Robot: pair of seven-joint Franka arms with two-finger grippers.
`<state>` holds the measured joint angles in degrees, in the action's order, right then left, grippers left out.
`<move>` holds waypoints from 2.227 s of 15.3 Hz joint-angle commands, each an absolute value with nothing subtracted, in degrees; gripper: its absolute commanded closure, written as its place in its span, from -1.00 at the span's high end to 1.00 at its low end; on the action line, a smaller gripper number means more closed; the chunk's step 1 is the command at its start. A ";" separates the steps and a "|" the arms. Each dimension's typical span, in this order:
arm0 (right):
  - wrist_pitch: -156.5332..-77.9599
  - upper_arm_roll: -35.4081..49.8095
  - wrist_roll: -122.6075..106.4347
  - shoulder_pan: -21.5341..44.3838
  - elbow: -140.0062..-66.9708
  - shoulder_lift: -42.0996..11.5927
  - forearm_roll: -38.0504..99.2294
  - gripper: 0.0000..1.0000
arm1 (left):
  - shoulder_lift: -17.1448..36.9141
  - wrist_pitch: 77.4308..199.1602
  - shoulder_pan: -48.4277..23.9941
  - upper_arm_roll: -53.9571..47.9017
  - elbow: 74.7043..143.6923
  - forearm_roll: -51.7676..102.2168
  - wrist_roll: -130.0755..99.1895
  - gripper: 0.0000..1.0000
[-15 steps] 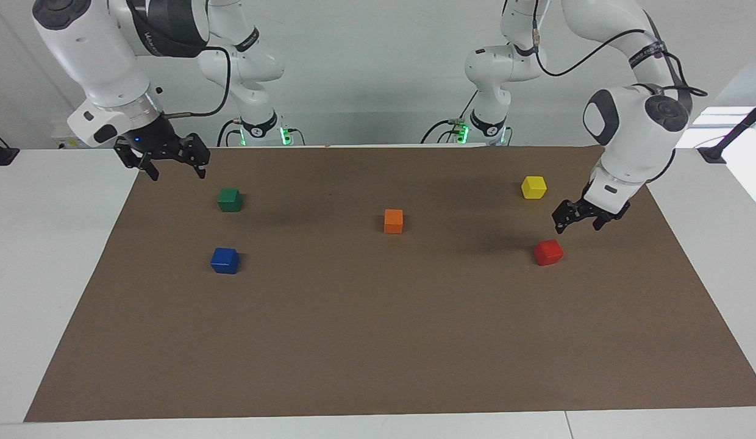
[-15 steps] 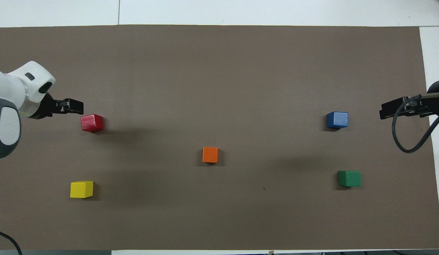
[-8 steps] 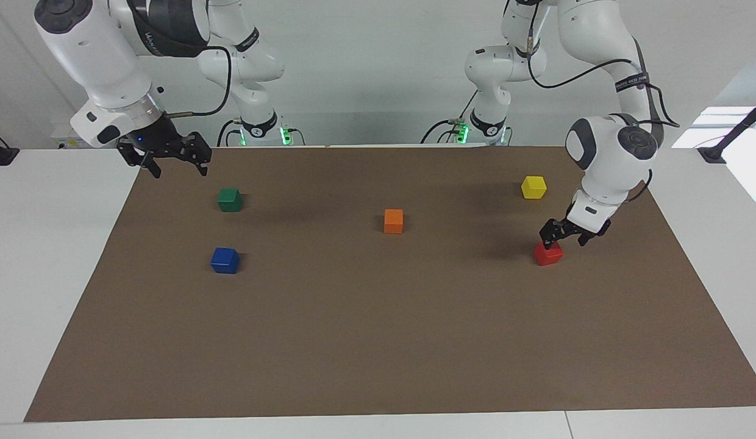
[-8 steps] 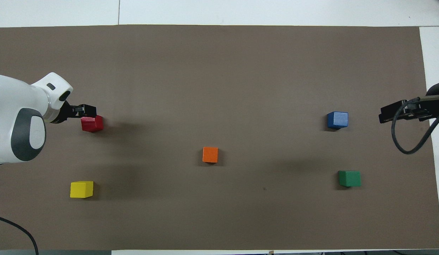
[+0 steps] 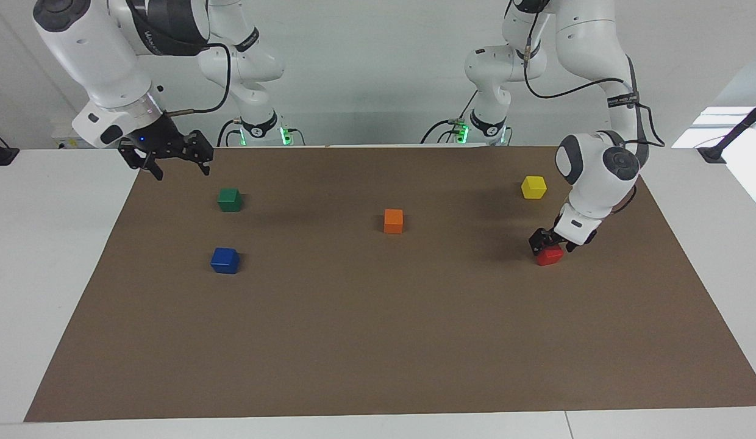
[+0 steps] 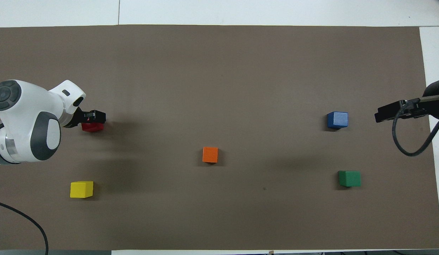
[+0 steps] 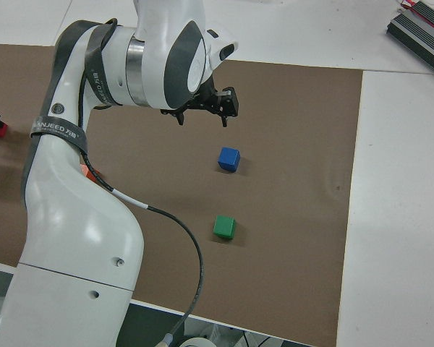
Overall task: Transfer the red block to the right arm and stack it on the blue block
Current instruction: 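Reach the left gripper down and grasp the red cube, then lift the red cube with the left gripper while the right gripper approaches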
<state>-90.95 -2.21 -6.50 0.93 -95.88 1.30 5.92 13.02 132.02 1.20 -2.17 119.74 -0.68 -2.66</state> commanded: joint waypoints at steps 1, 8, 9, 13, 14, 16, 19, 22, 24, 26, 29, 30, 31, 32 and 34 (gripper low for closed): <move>-92.02 -1.93 -9.40 -1.22 -96.68 1.32 14.04 1.00 | 13.27 133.68 0.97 -2.02 120.94 -0.26 -4.74 1.00; -93.78 -1.93 -21.18 -5.71 -102.57 -1.40 41.27 1.00 | 12.66 123.36 0.97 -2.28 114.55 1.13 -7.89 -1.00; -93.78 -1.93 -21.88 -5.71 -103.18 -2.36 45.75 1.00 | 12.48 117.74 0.88 -2.29 110.61 3.23 -10.69 -1.00; -93.43 -1.93 -24.17 -5.45 -109.67 -3.16 64.12 1.00 | 11.00 101.10 0.44 -3.34 100.21 7.89 -19.93 -1.00; -92.91 -1.85 -24.95 -5.45 -111.34 -3.25 68.86 1.00 | 9.68 99.07 0.27 -3.51 99.41 10.96 -22.74 -1.00; -90.98 -1.85 -28.28 -5.01 -115.38 -3.25 76.60 1.00 | 5.29 96.25 -0.70 -4.39 99.32 14.14 -30.46 -1.00; -89.04 -1.67 -34.08 -3.70 -119.52 -4.21 86.10 1.00 | 0.37 92.99 -0.88 -6.23 99.23 21.94 -45.39 -1.00; -82.73 -1.50 -42.16 -1.42 -120.15 -10.70 96.21 1.00 | -2.02 91.06 -0.97 -10.79 99.23 25.82 -59.35 -1.00; -80.34 -1.49 -42.80 0.78 -120.06 -12.91 102.45 1.00 | -2.02 92.72 -0.97 -14.57 99.23 28.73 -70.18 -1.00; -77.36 -1.49 -43.59 4.03 -120.06 -15.37 110.00 1.00 | -2.02 95.53 -1.05 -18.26 99.40 30.66 -75.03 -1.00; -75.94 -1.49 -43.68 8.25 -120.06 -16.44 117.40 1.00 | -2.02 100.09 -2.01 -19.42 100.19 38.21 -81.90 -1.00; -76.11 -1.49 -43.77 9.83 -120.06 -16.52 119.25 1.00 | -2.11 101.24 -2.54 -19.42 100.37 40.67 -82.17 -1.00; -75.42 -1.41 -44.64 11.41 -120.06 -17.74 121.79 1.00 | -2.11 102.38 -2.64 -19.51 100.81 42.78 -82.70 -1.00; -74.02 -1.49 -46.30 13.51 -119.88 -19.23 124.95 1.00 | -2.28 102.65 -3.16 -19.51 100.98 44.28 -83.49 -1.00; -74.44 -1.49 -46.76 15.29 -119.62 -19.51 126.73 1.00 | -2.64 105.45 -3.52 -19.51 101.86 47.27 -86.38 -1.00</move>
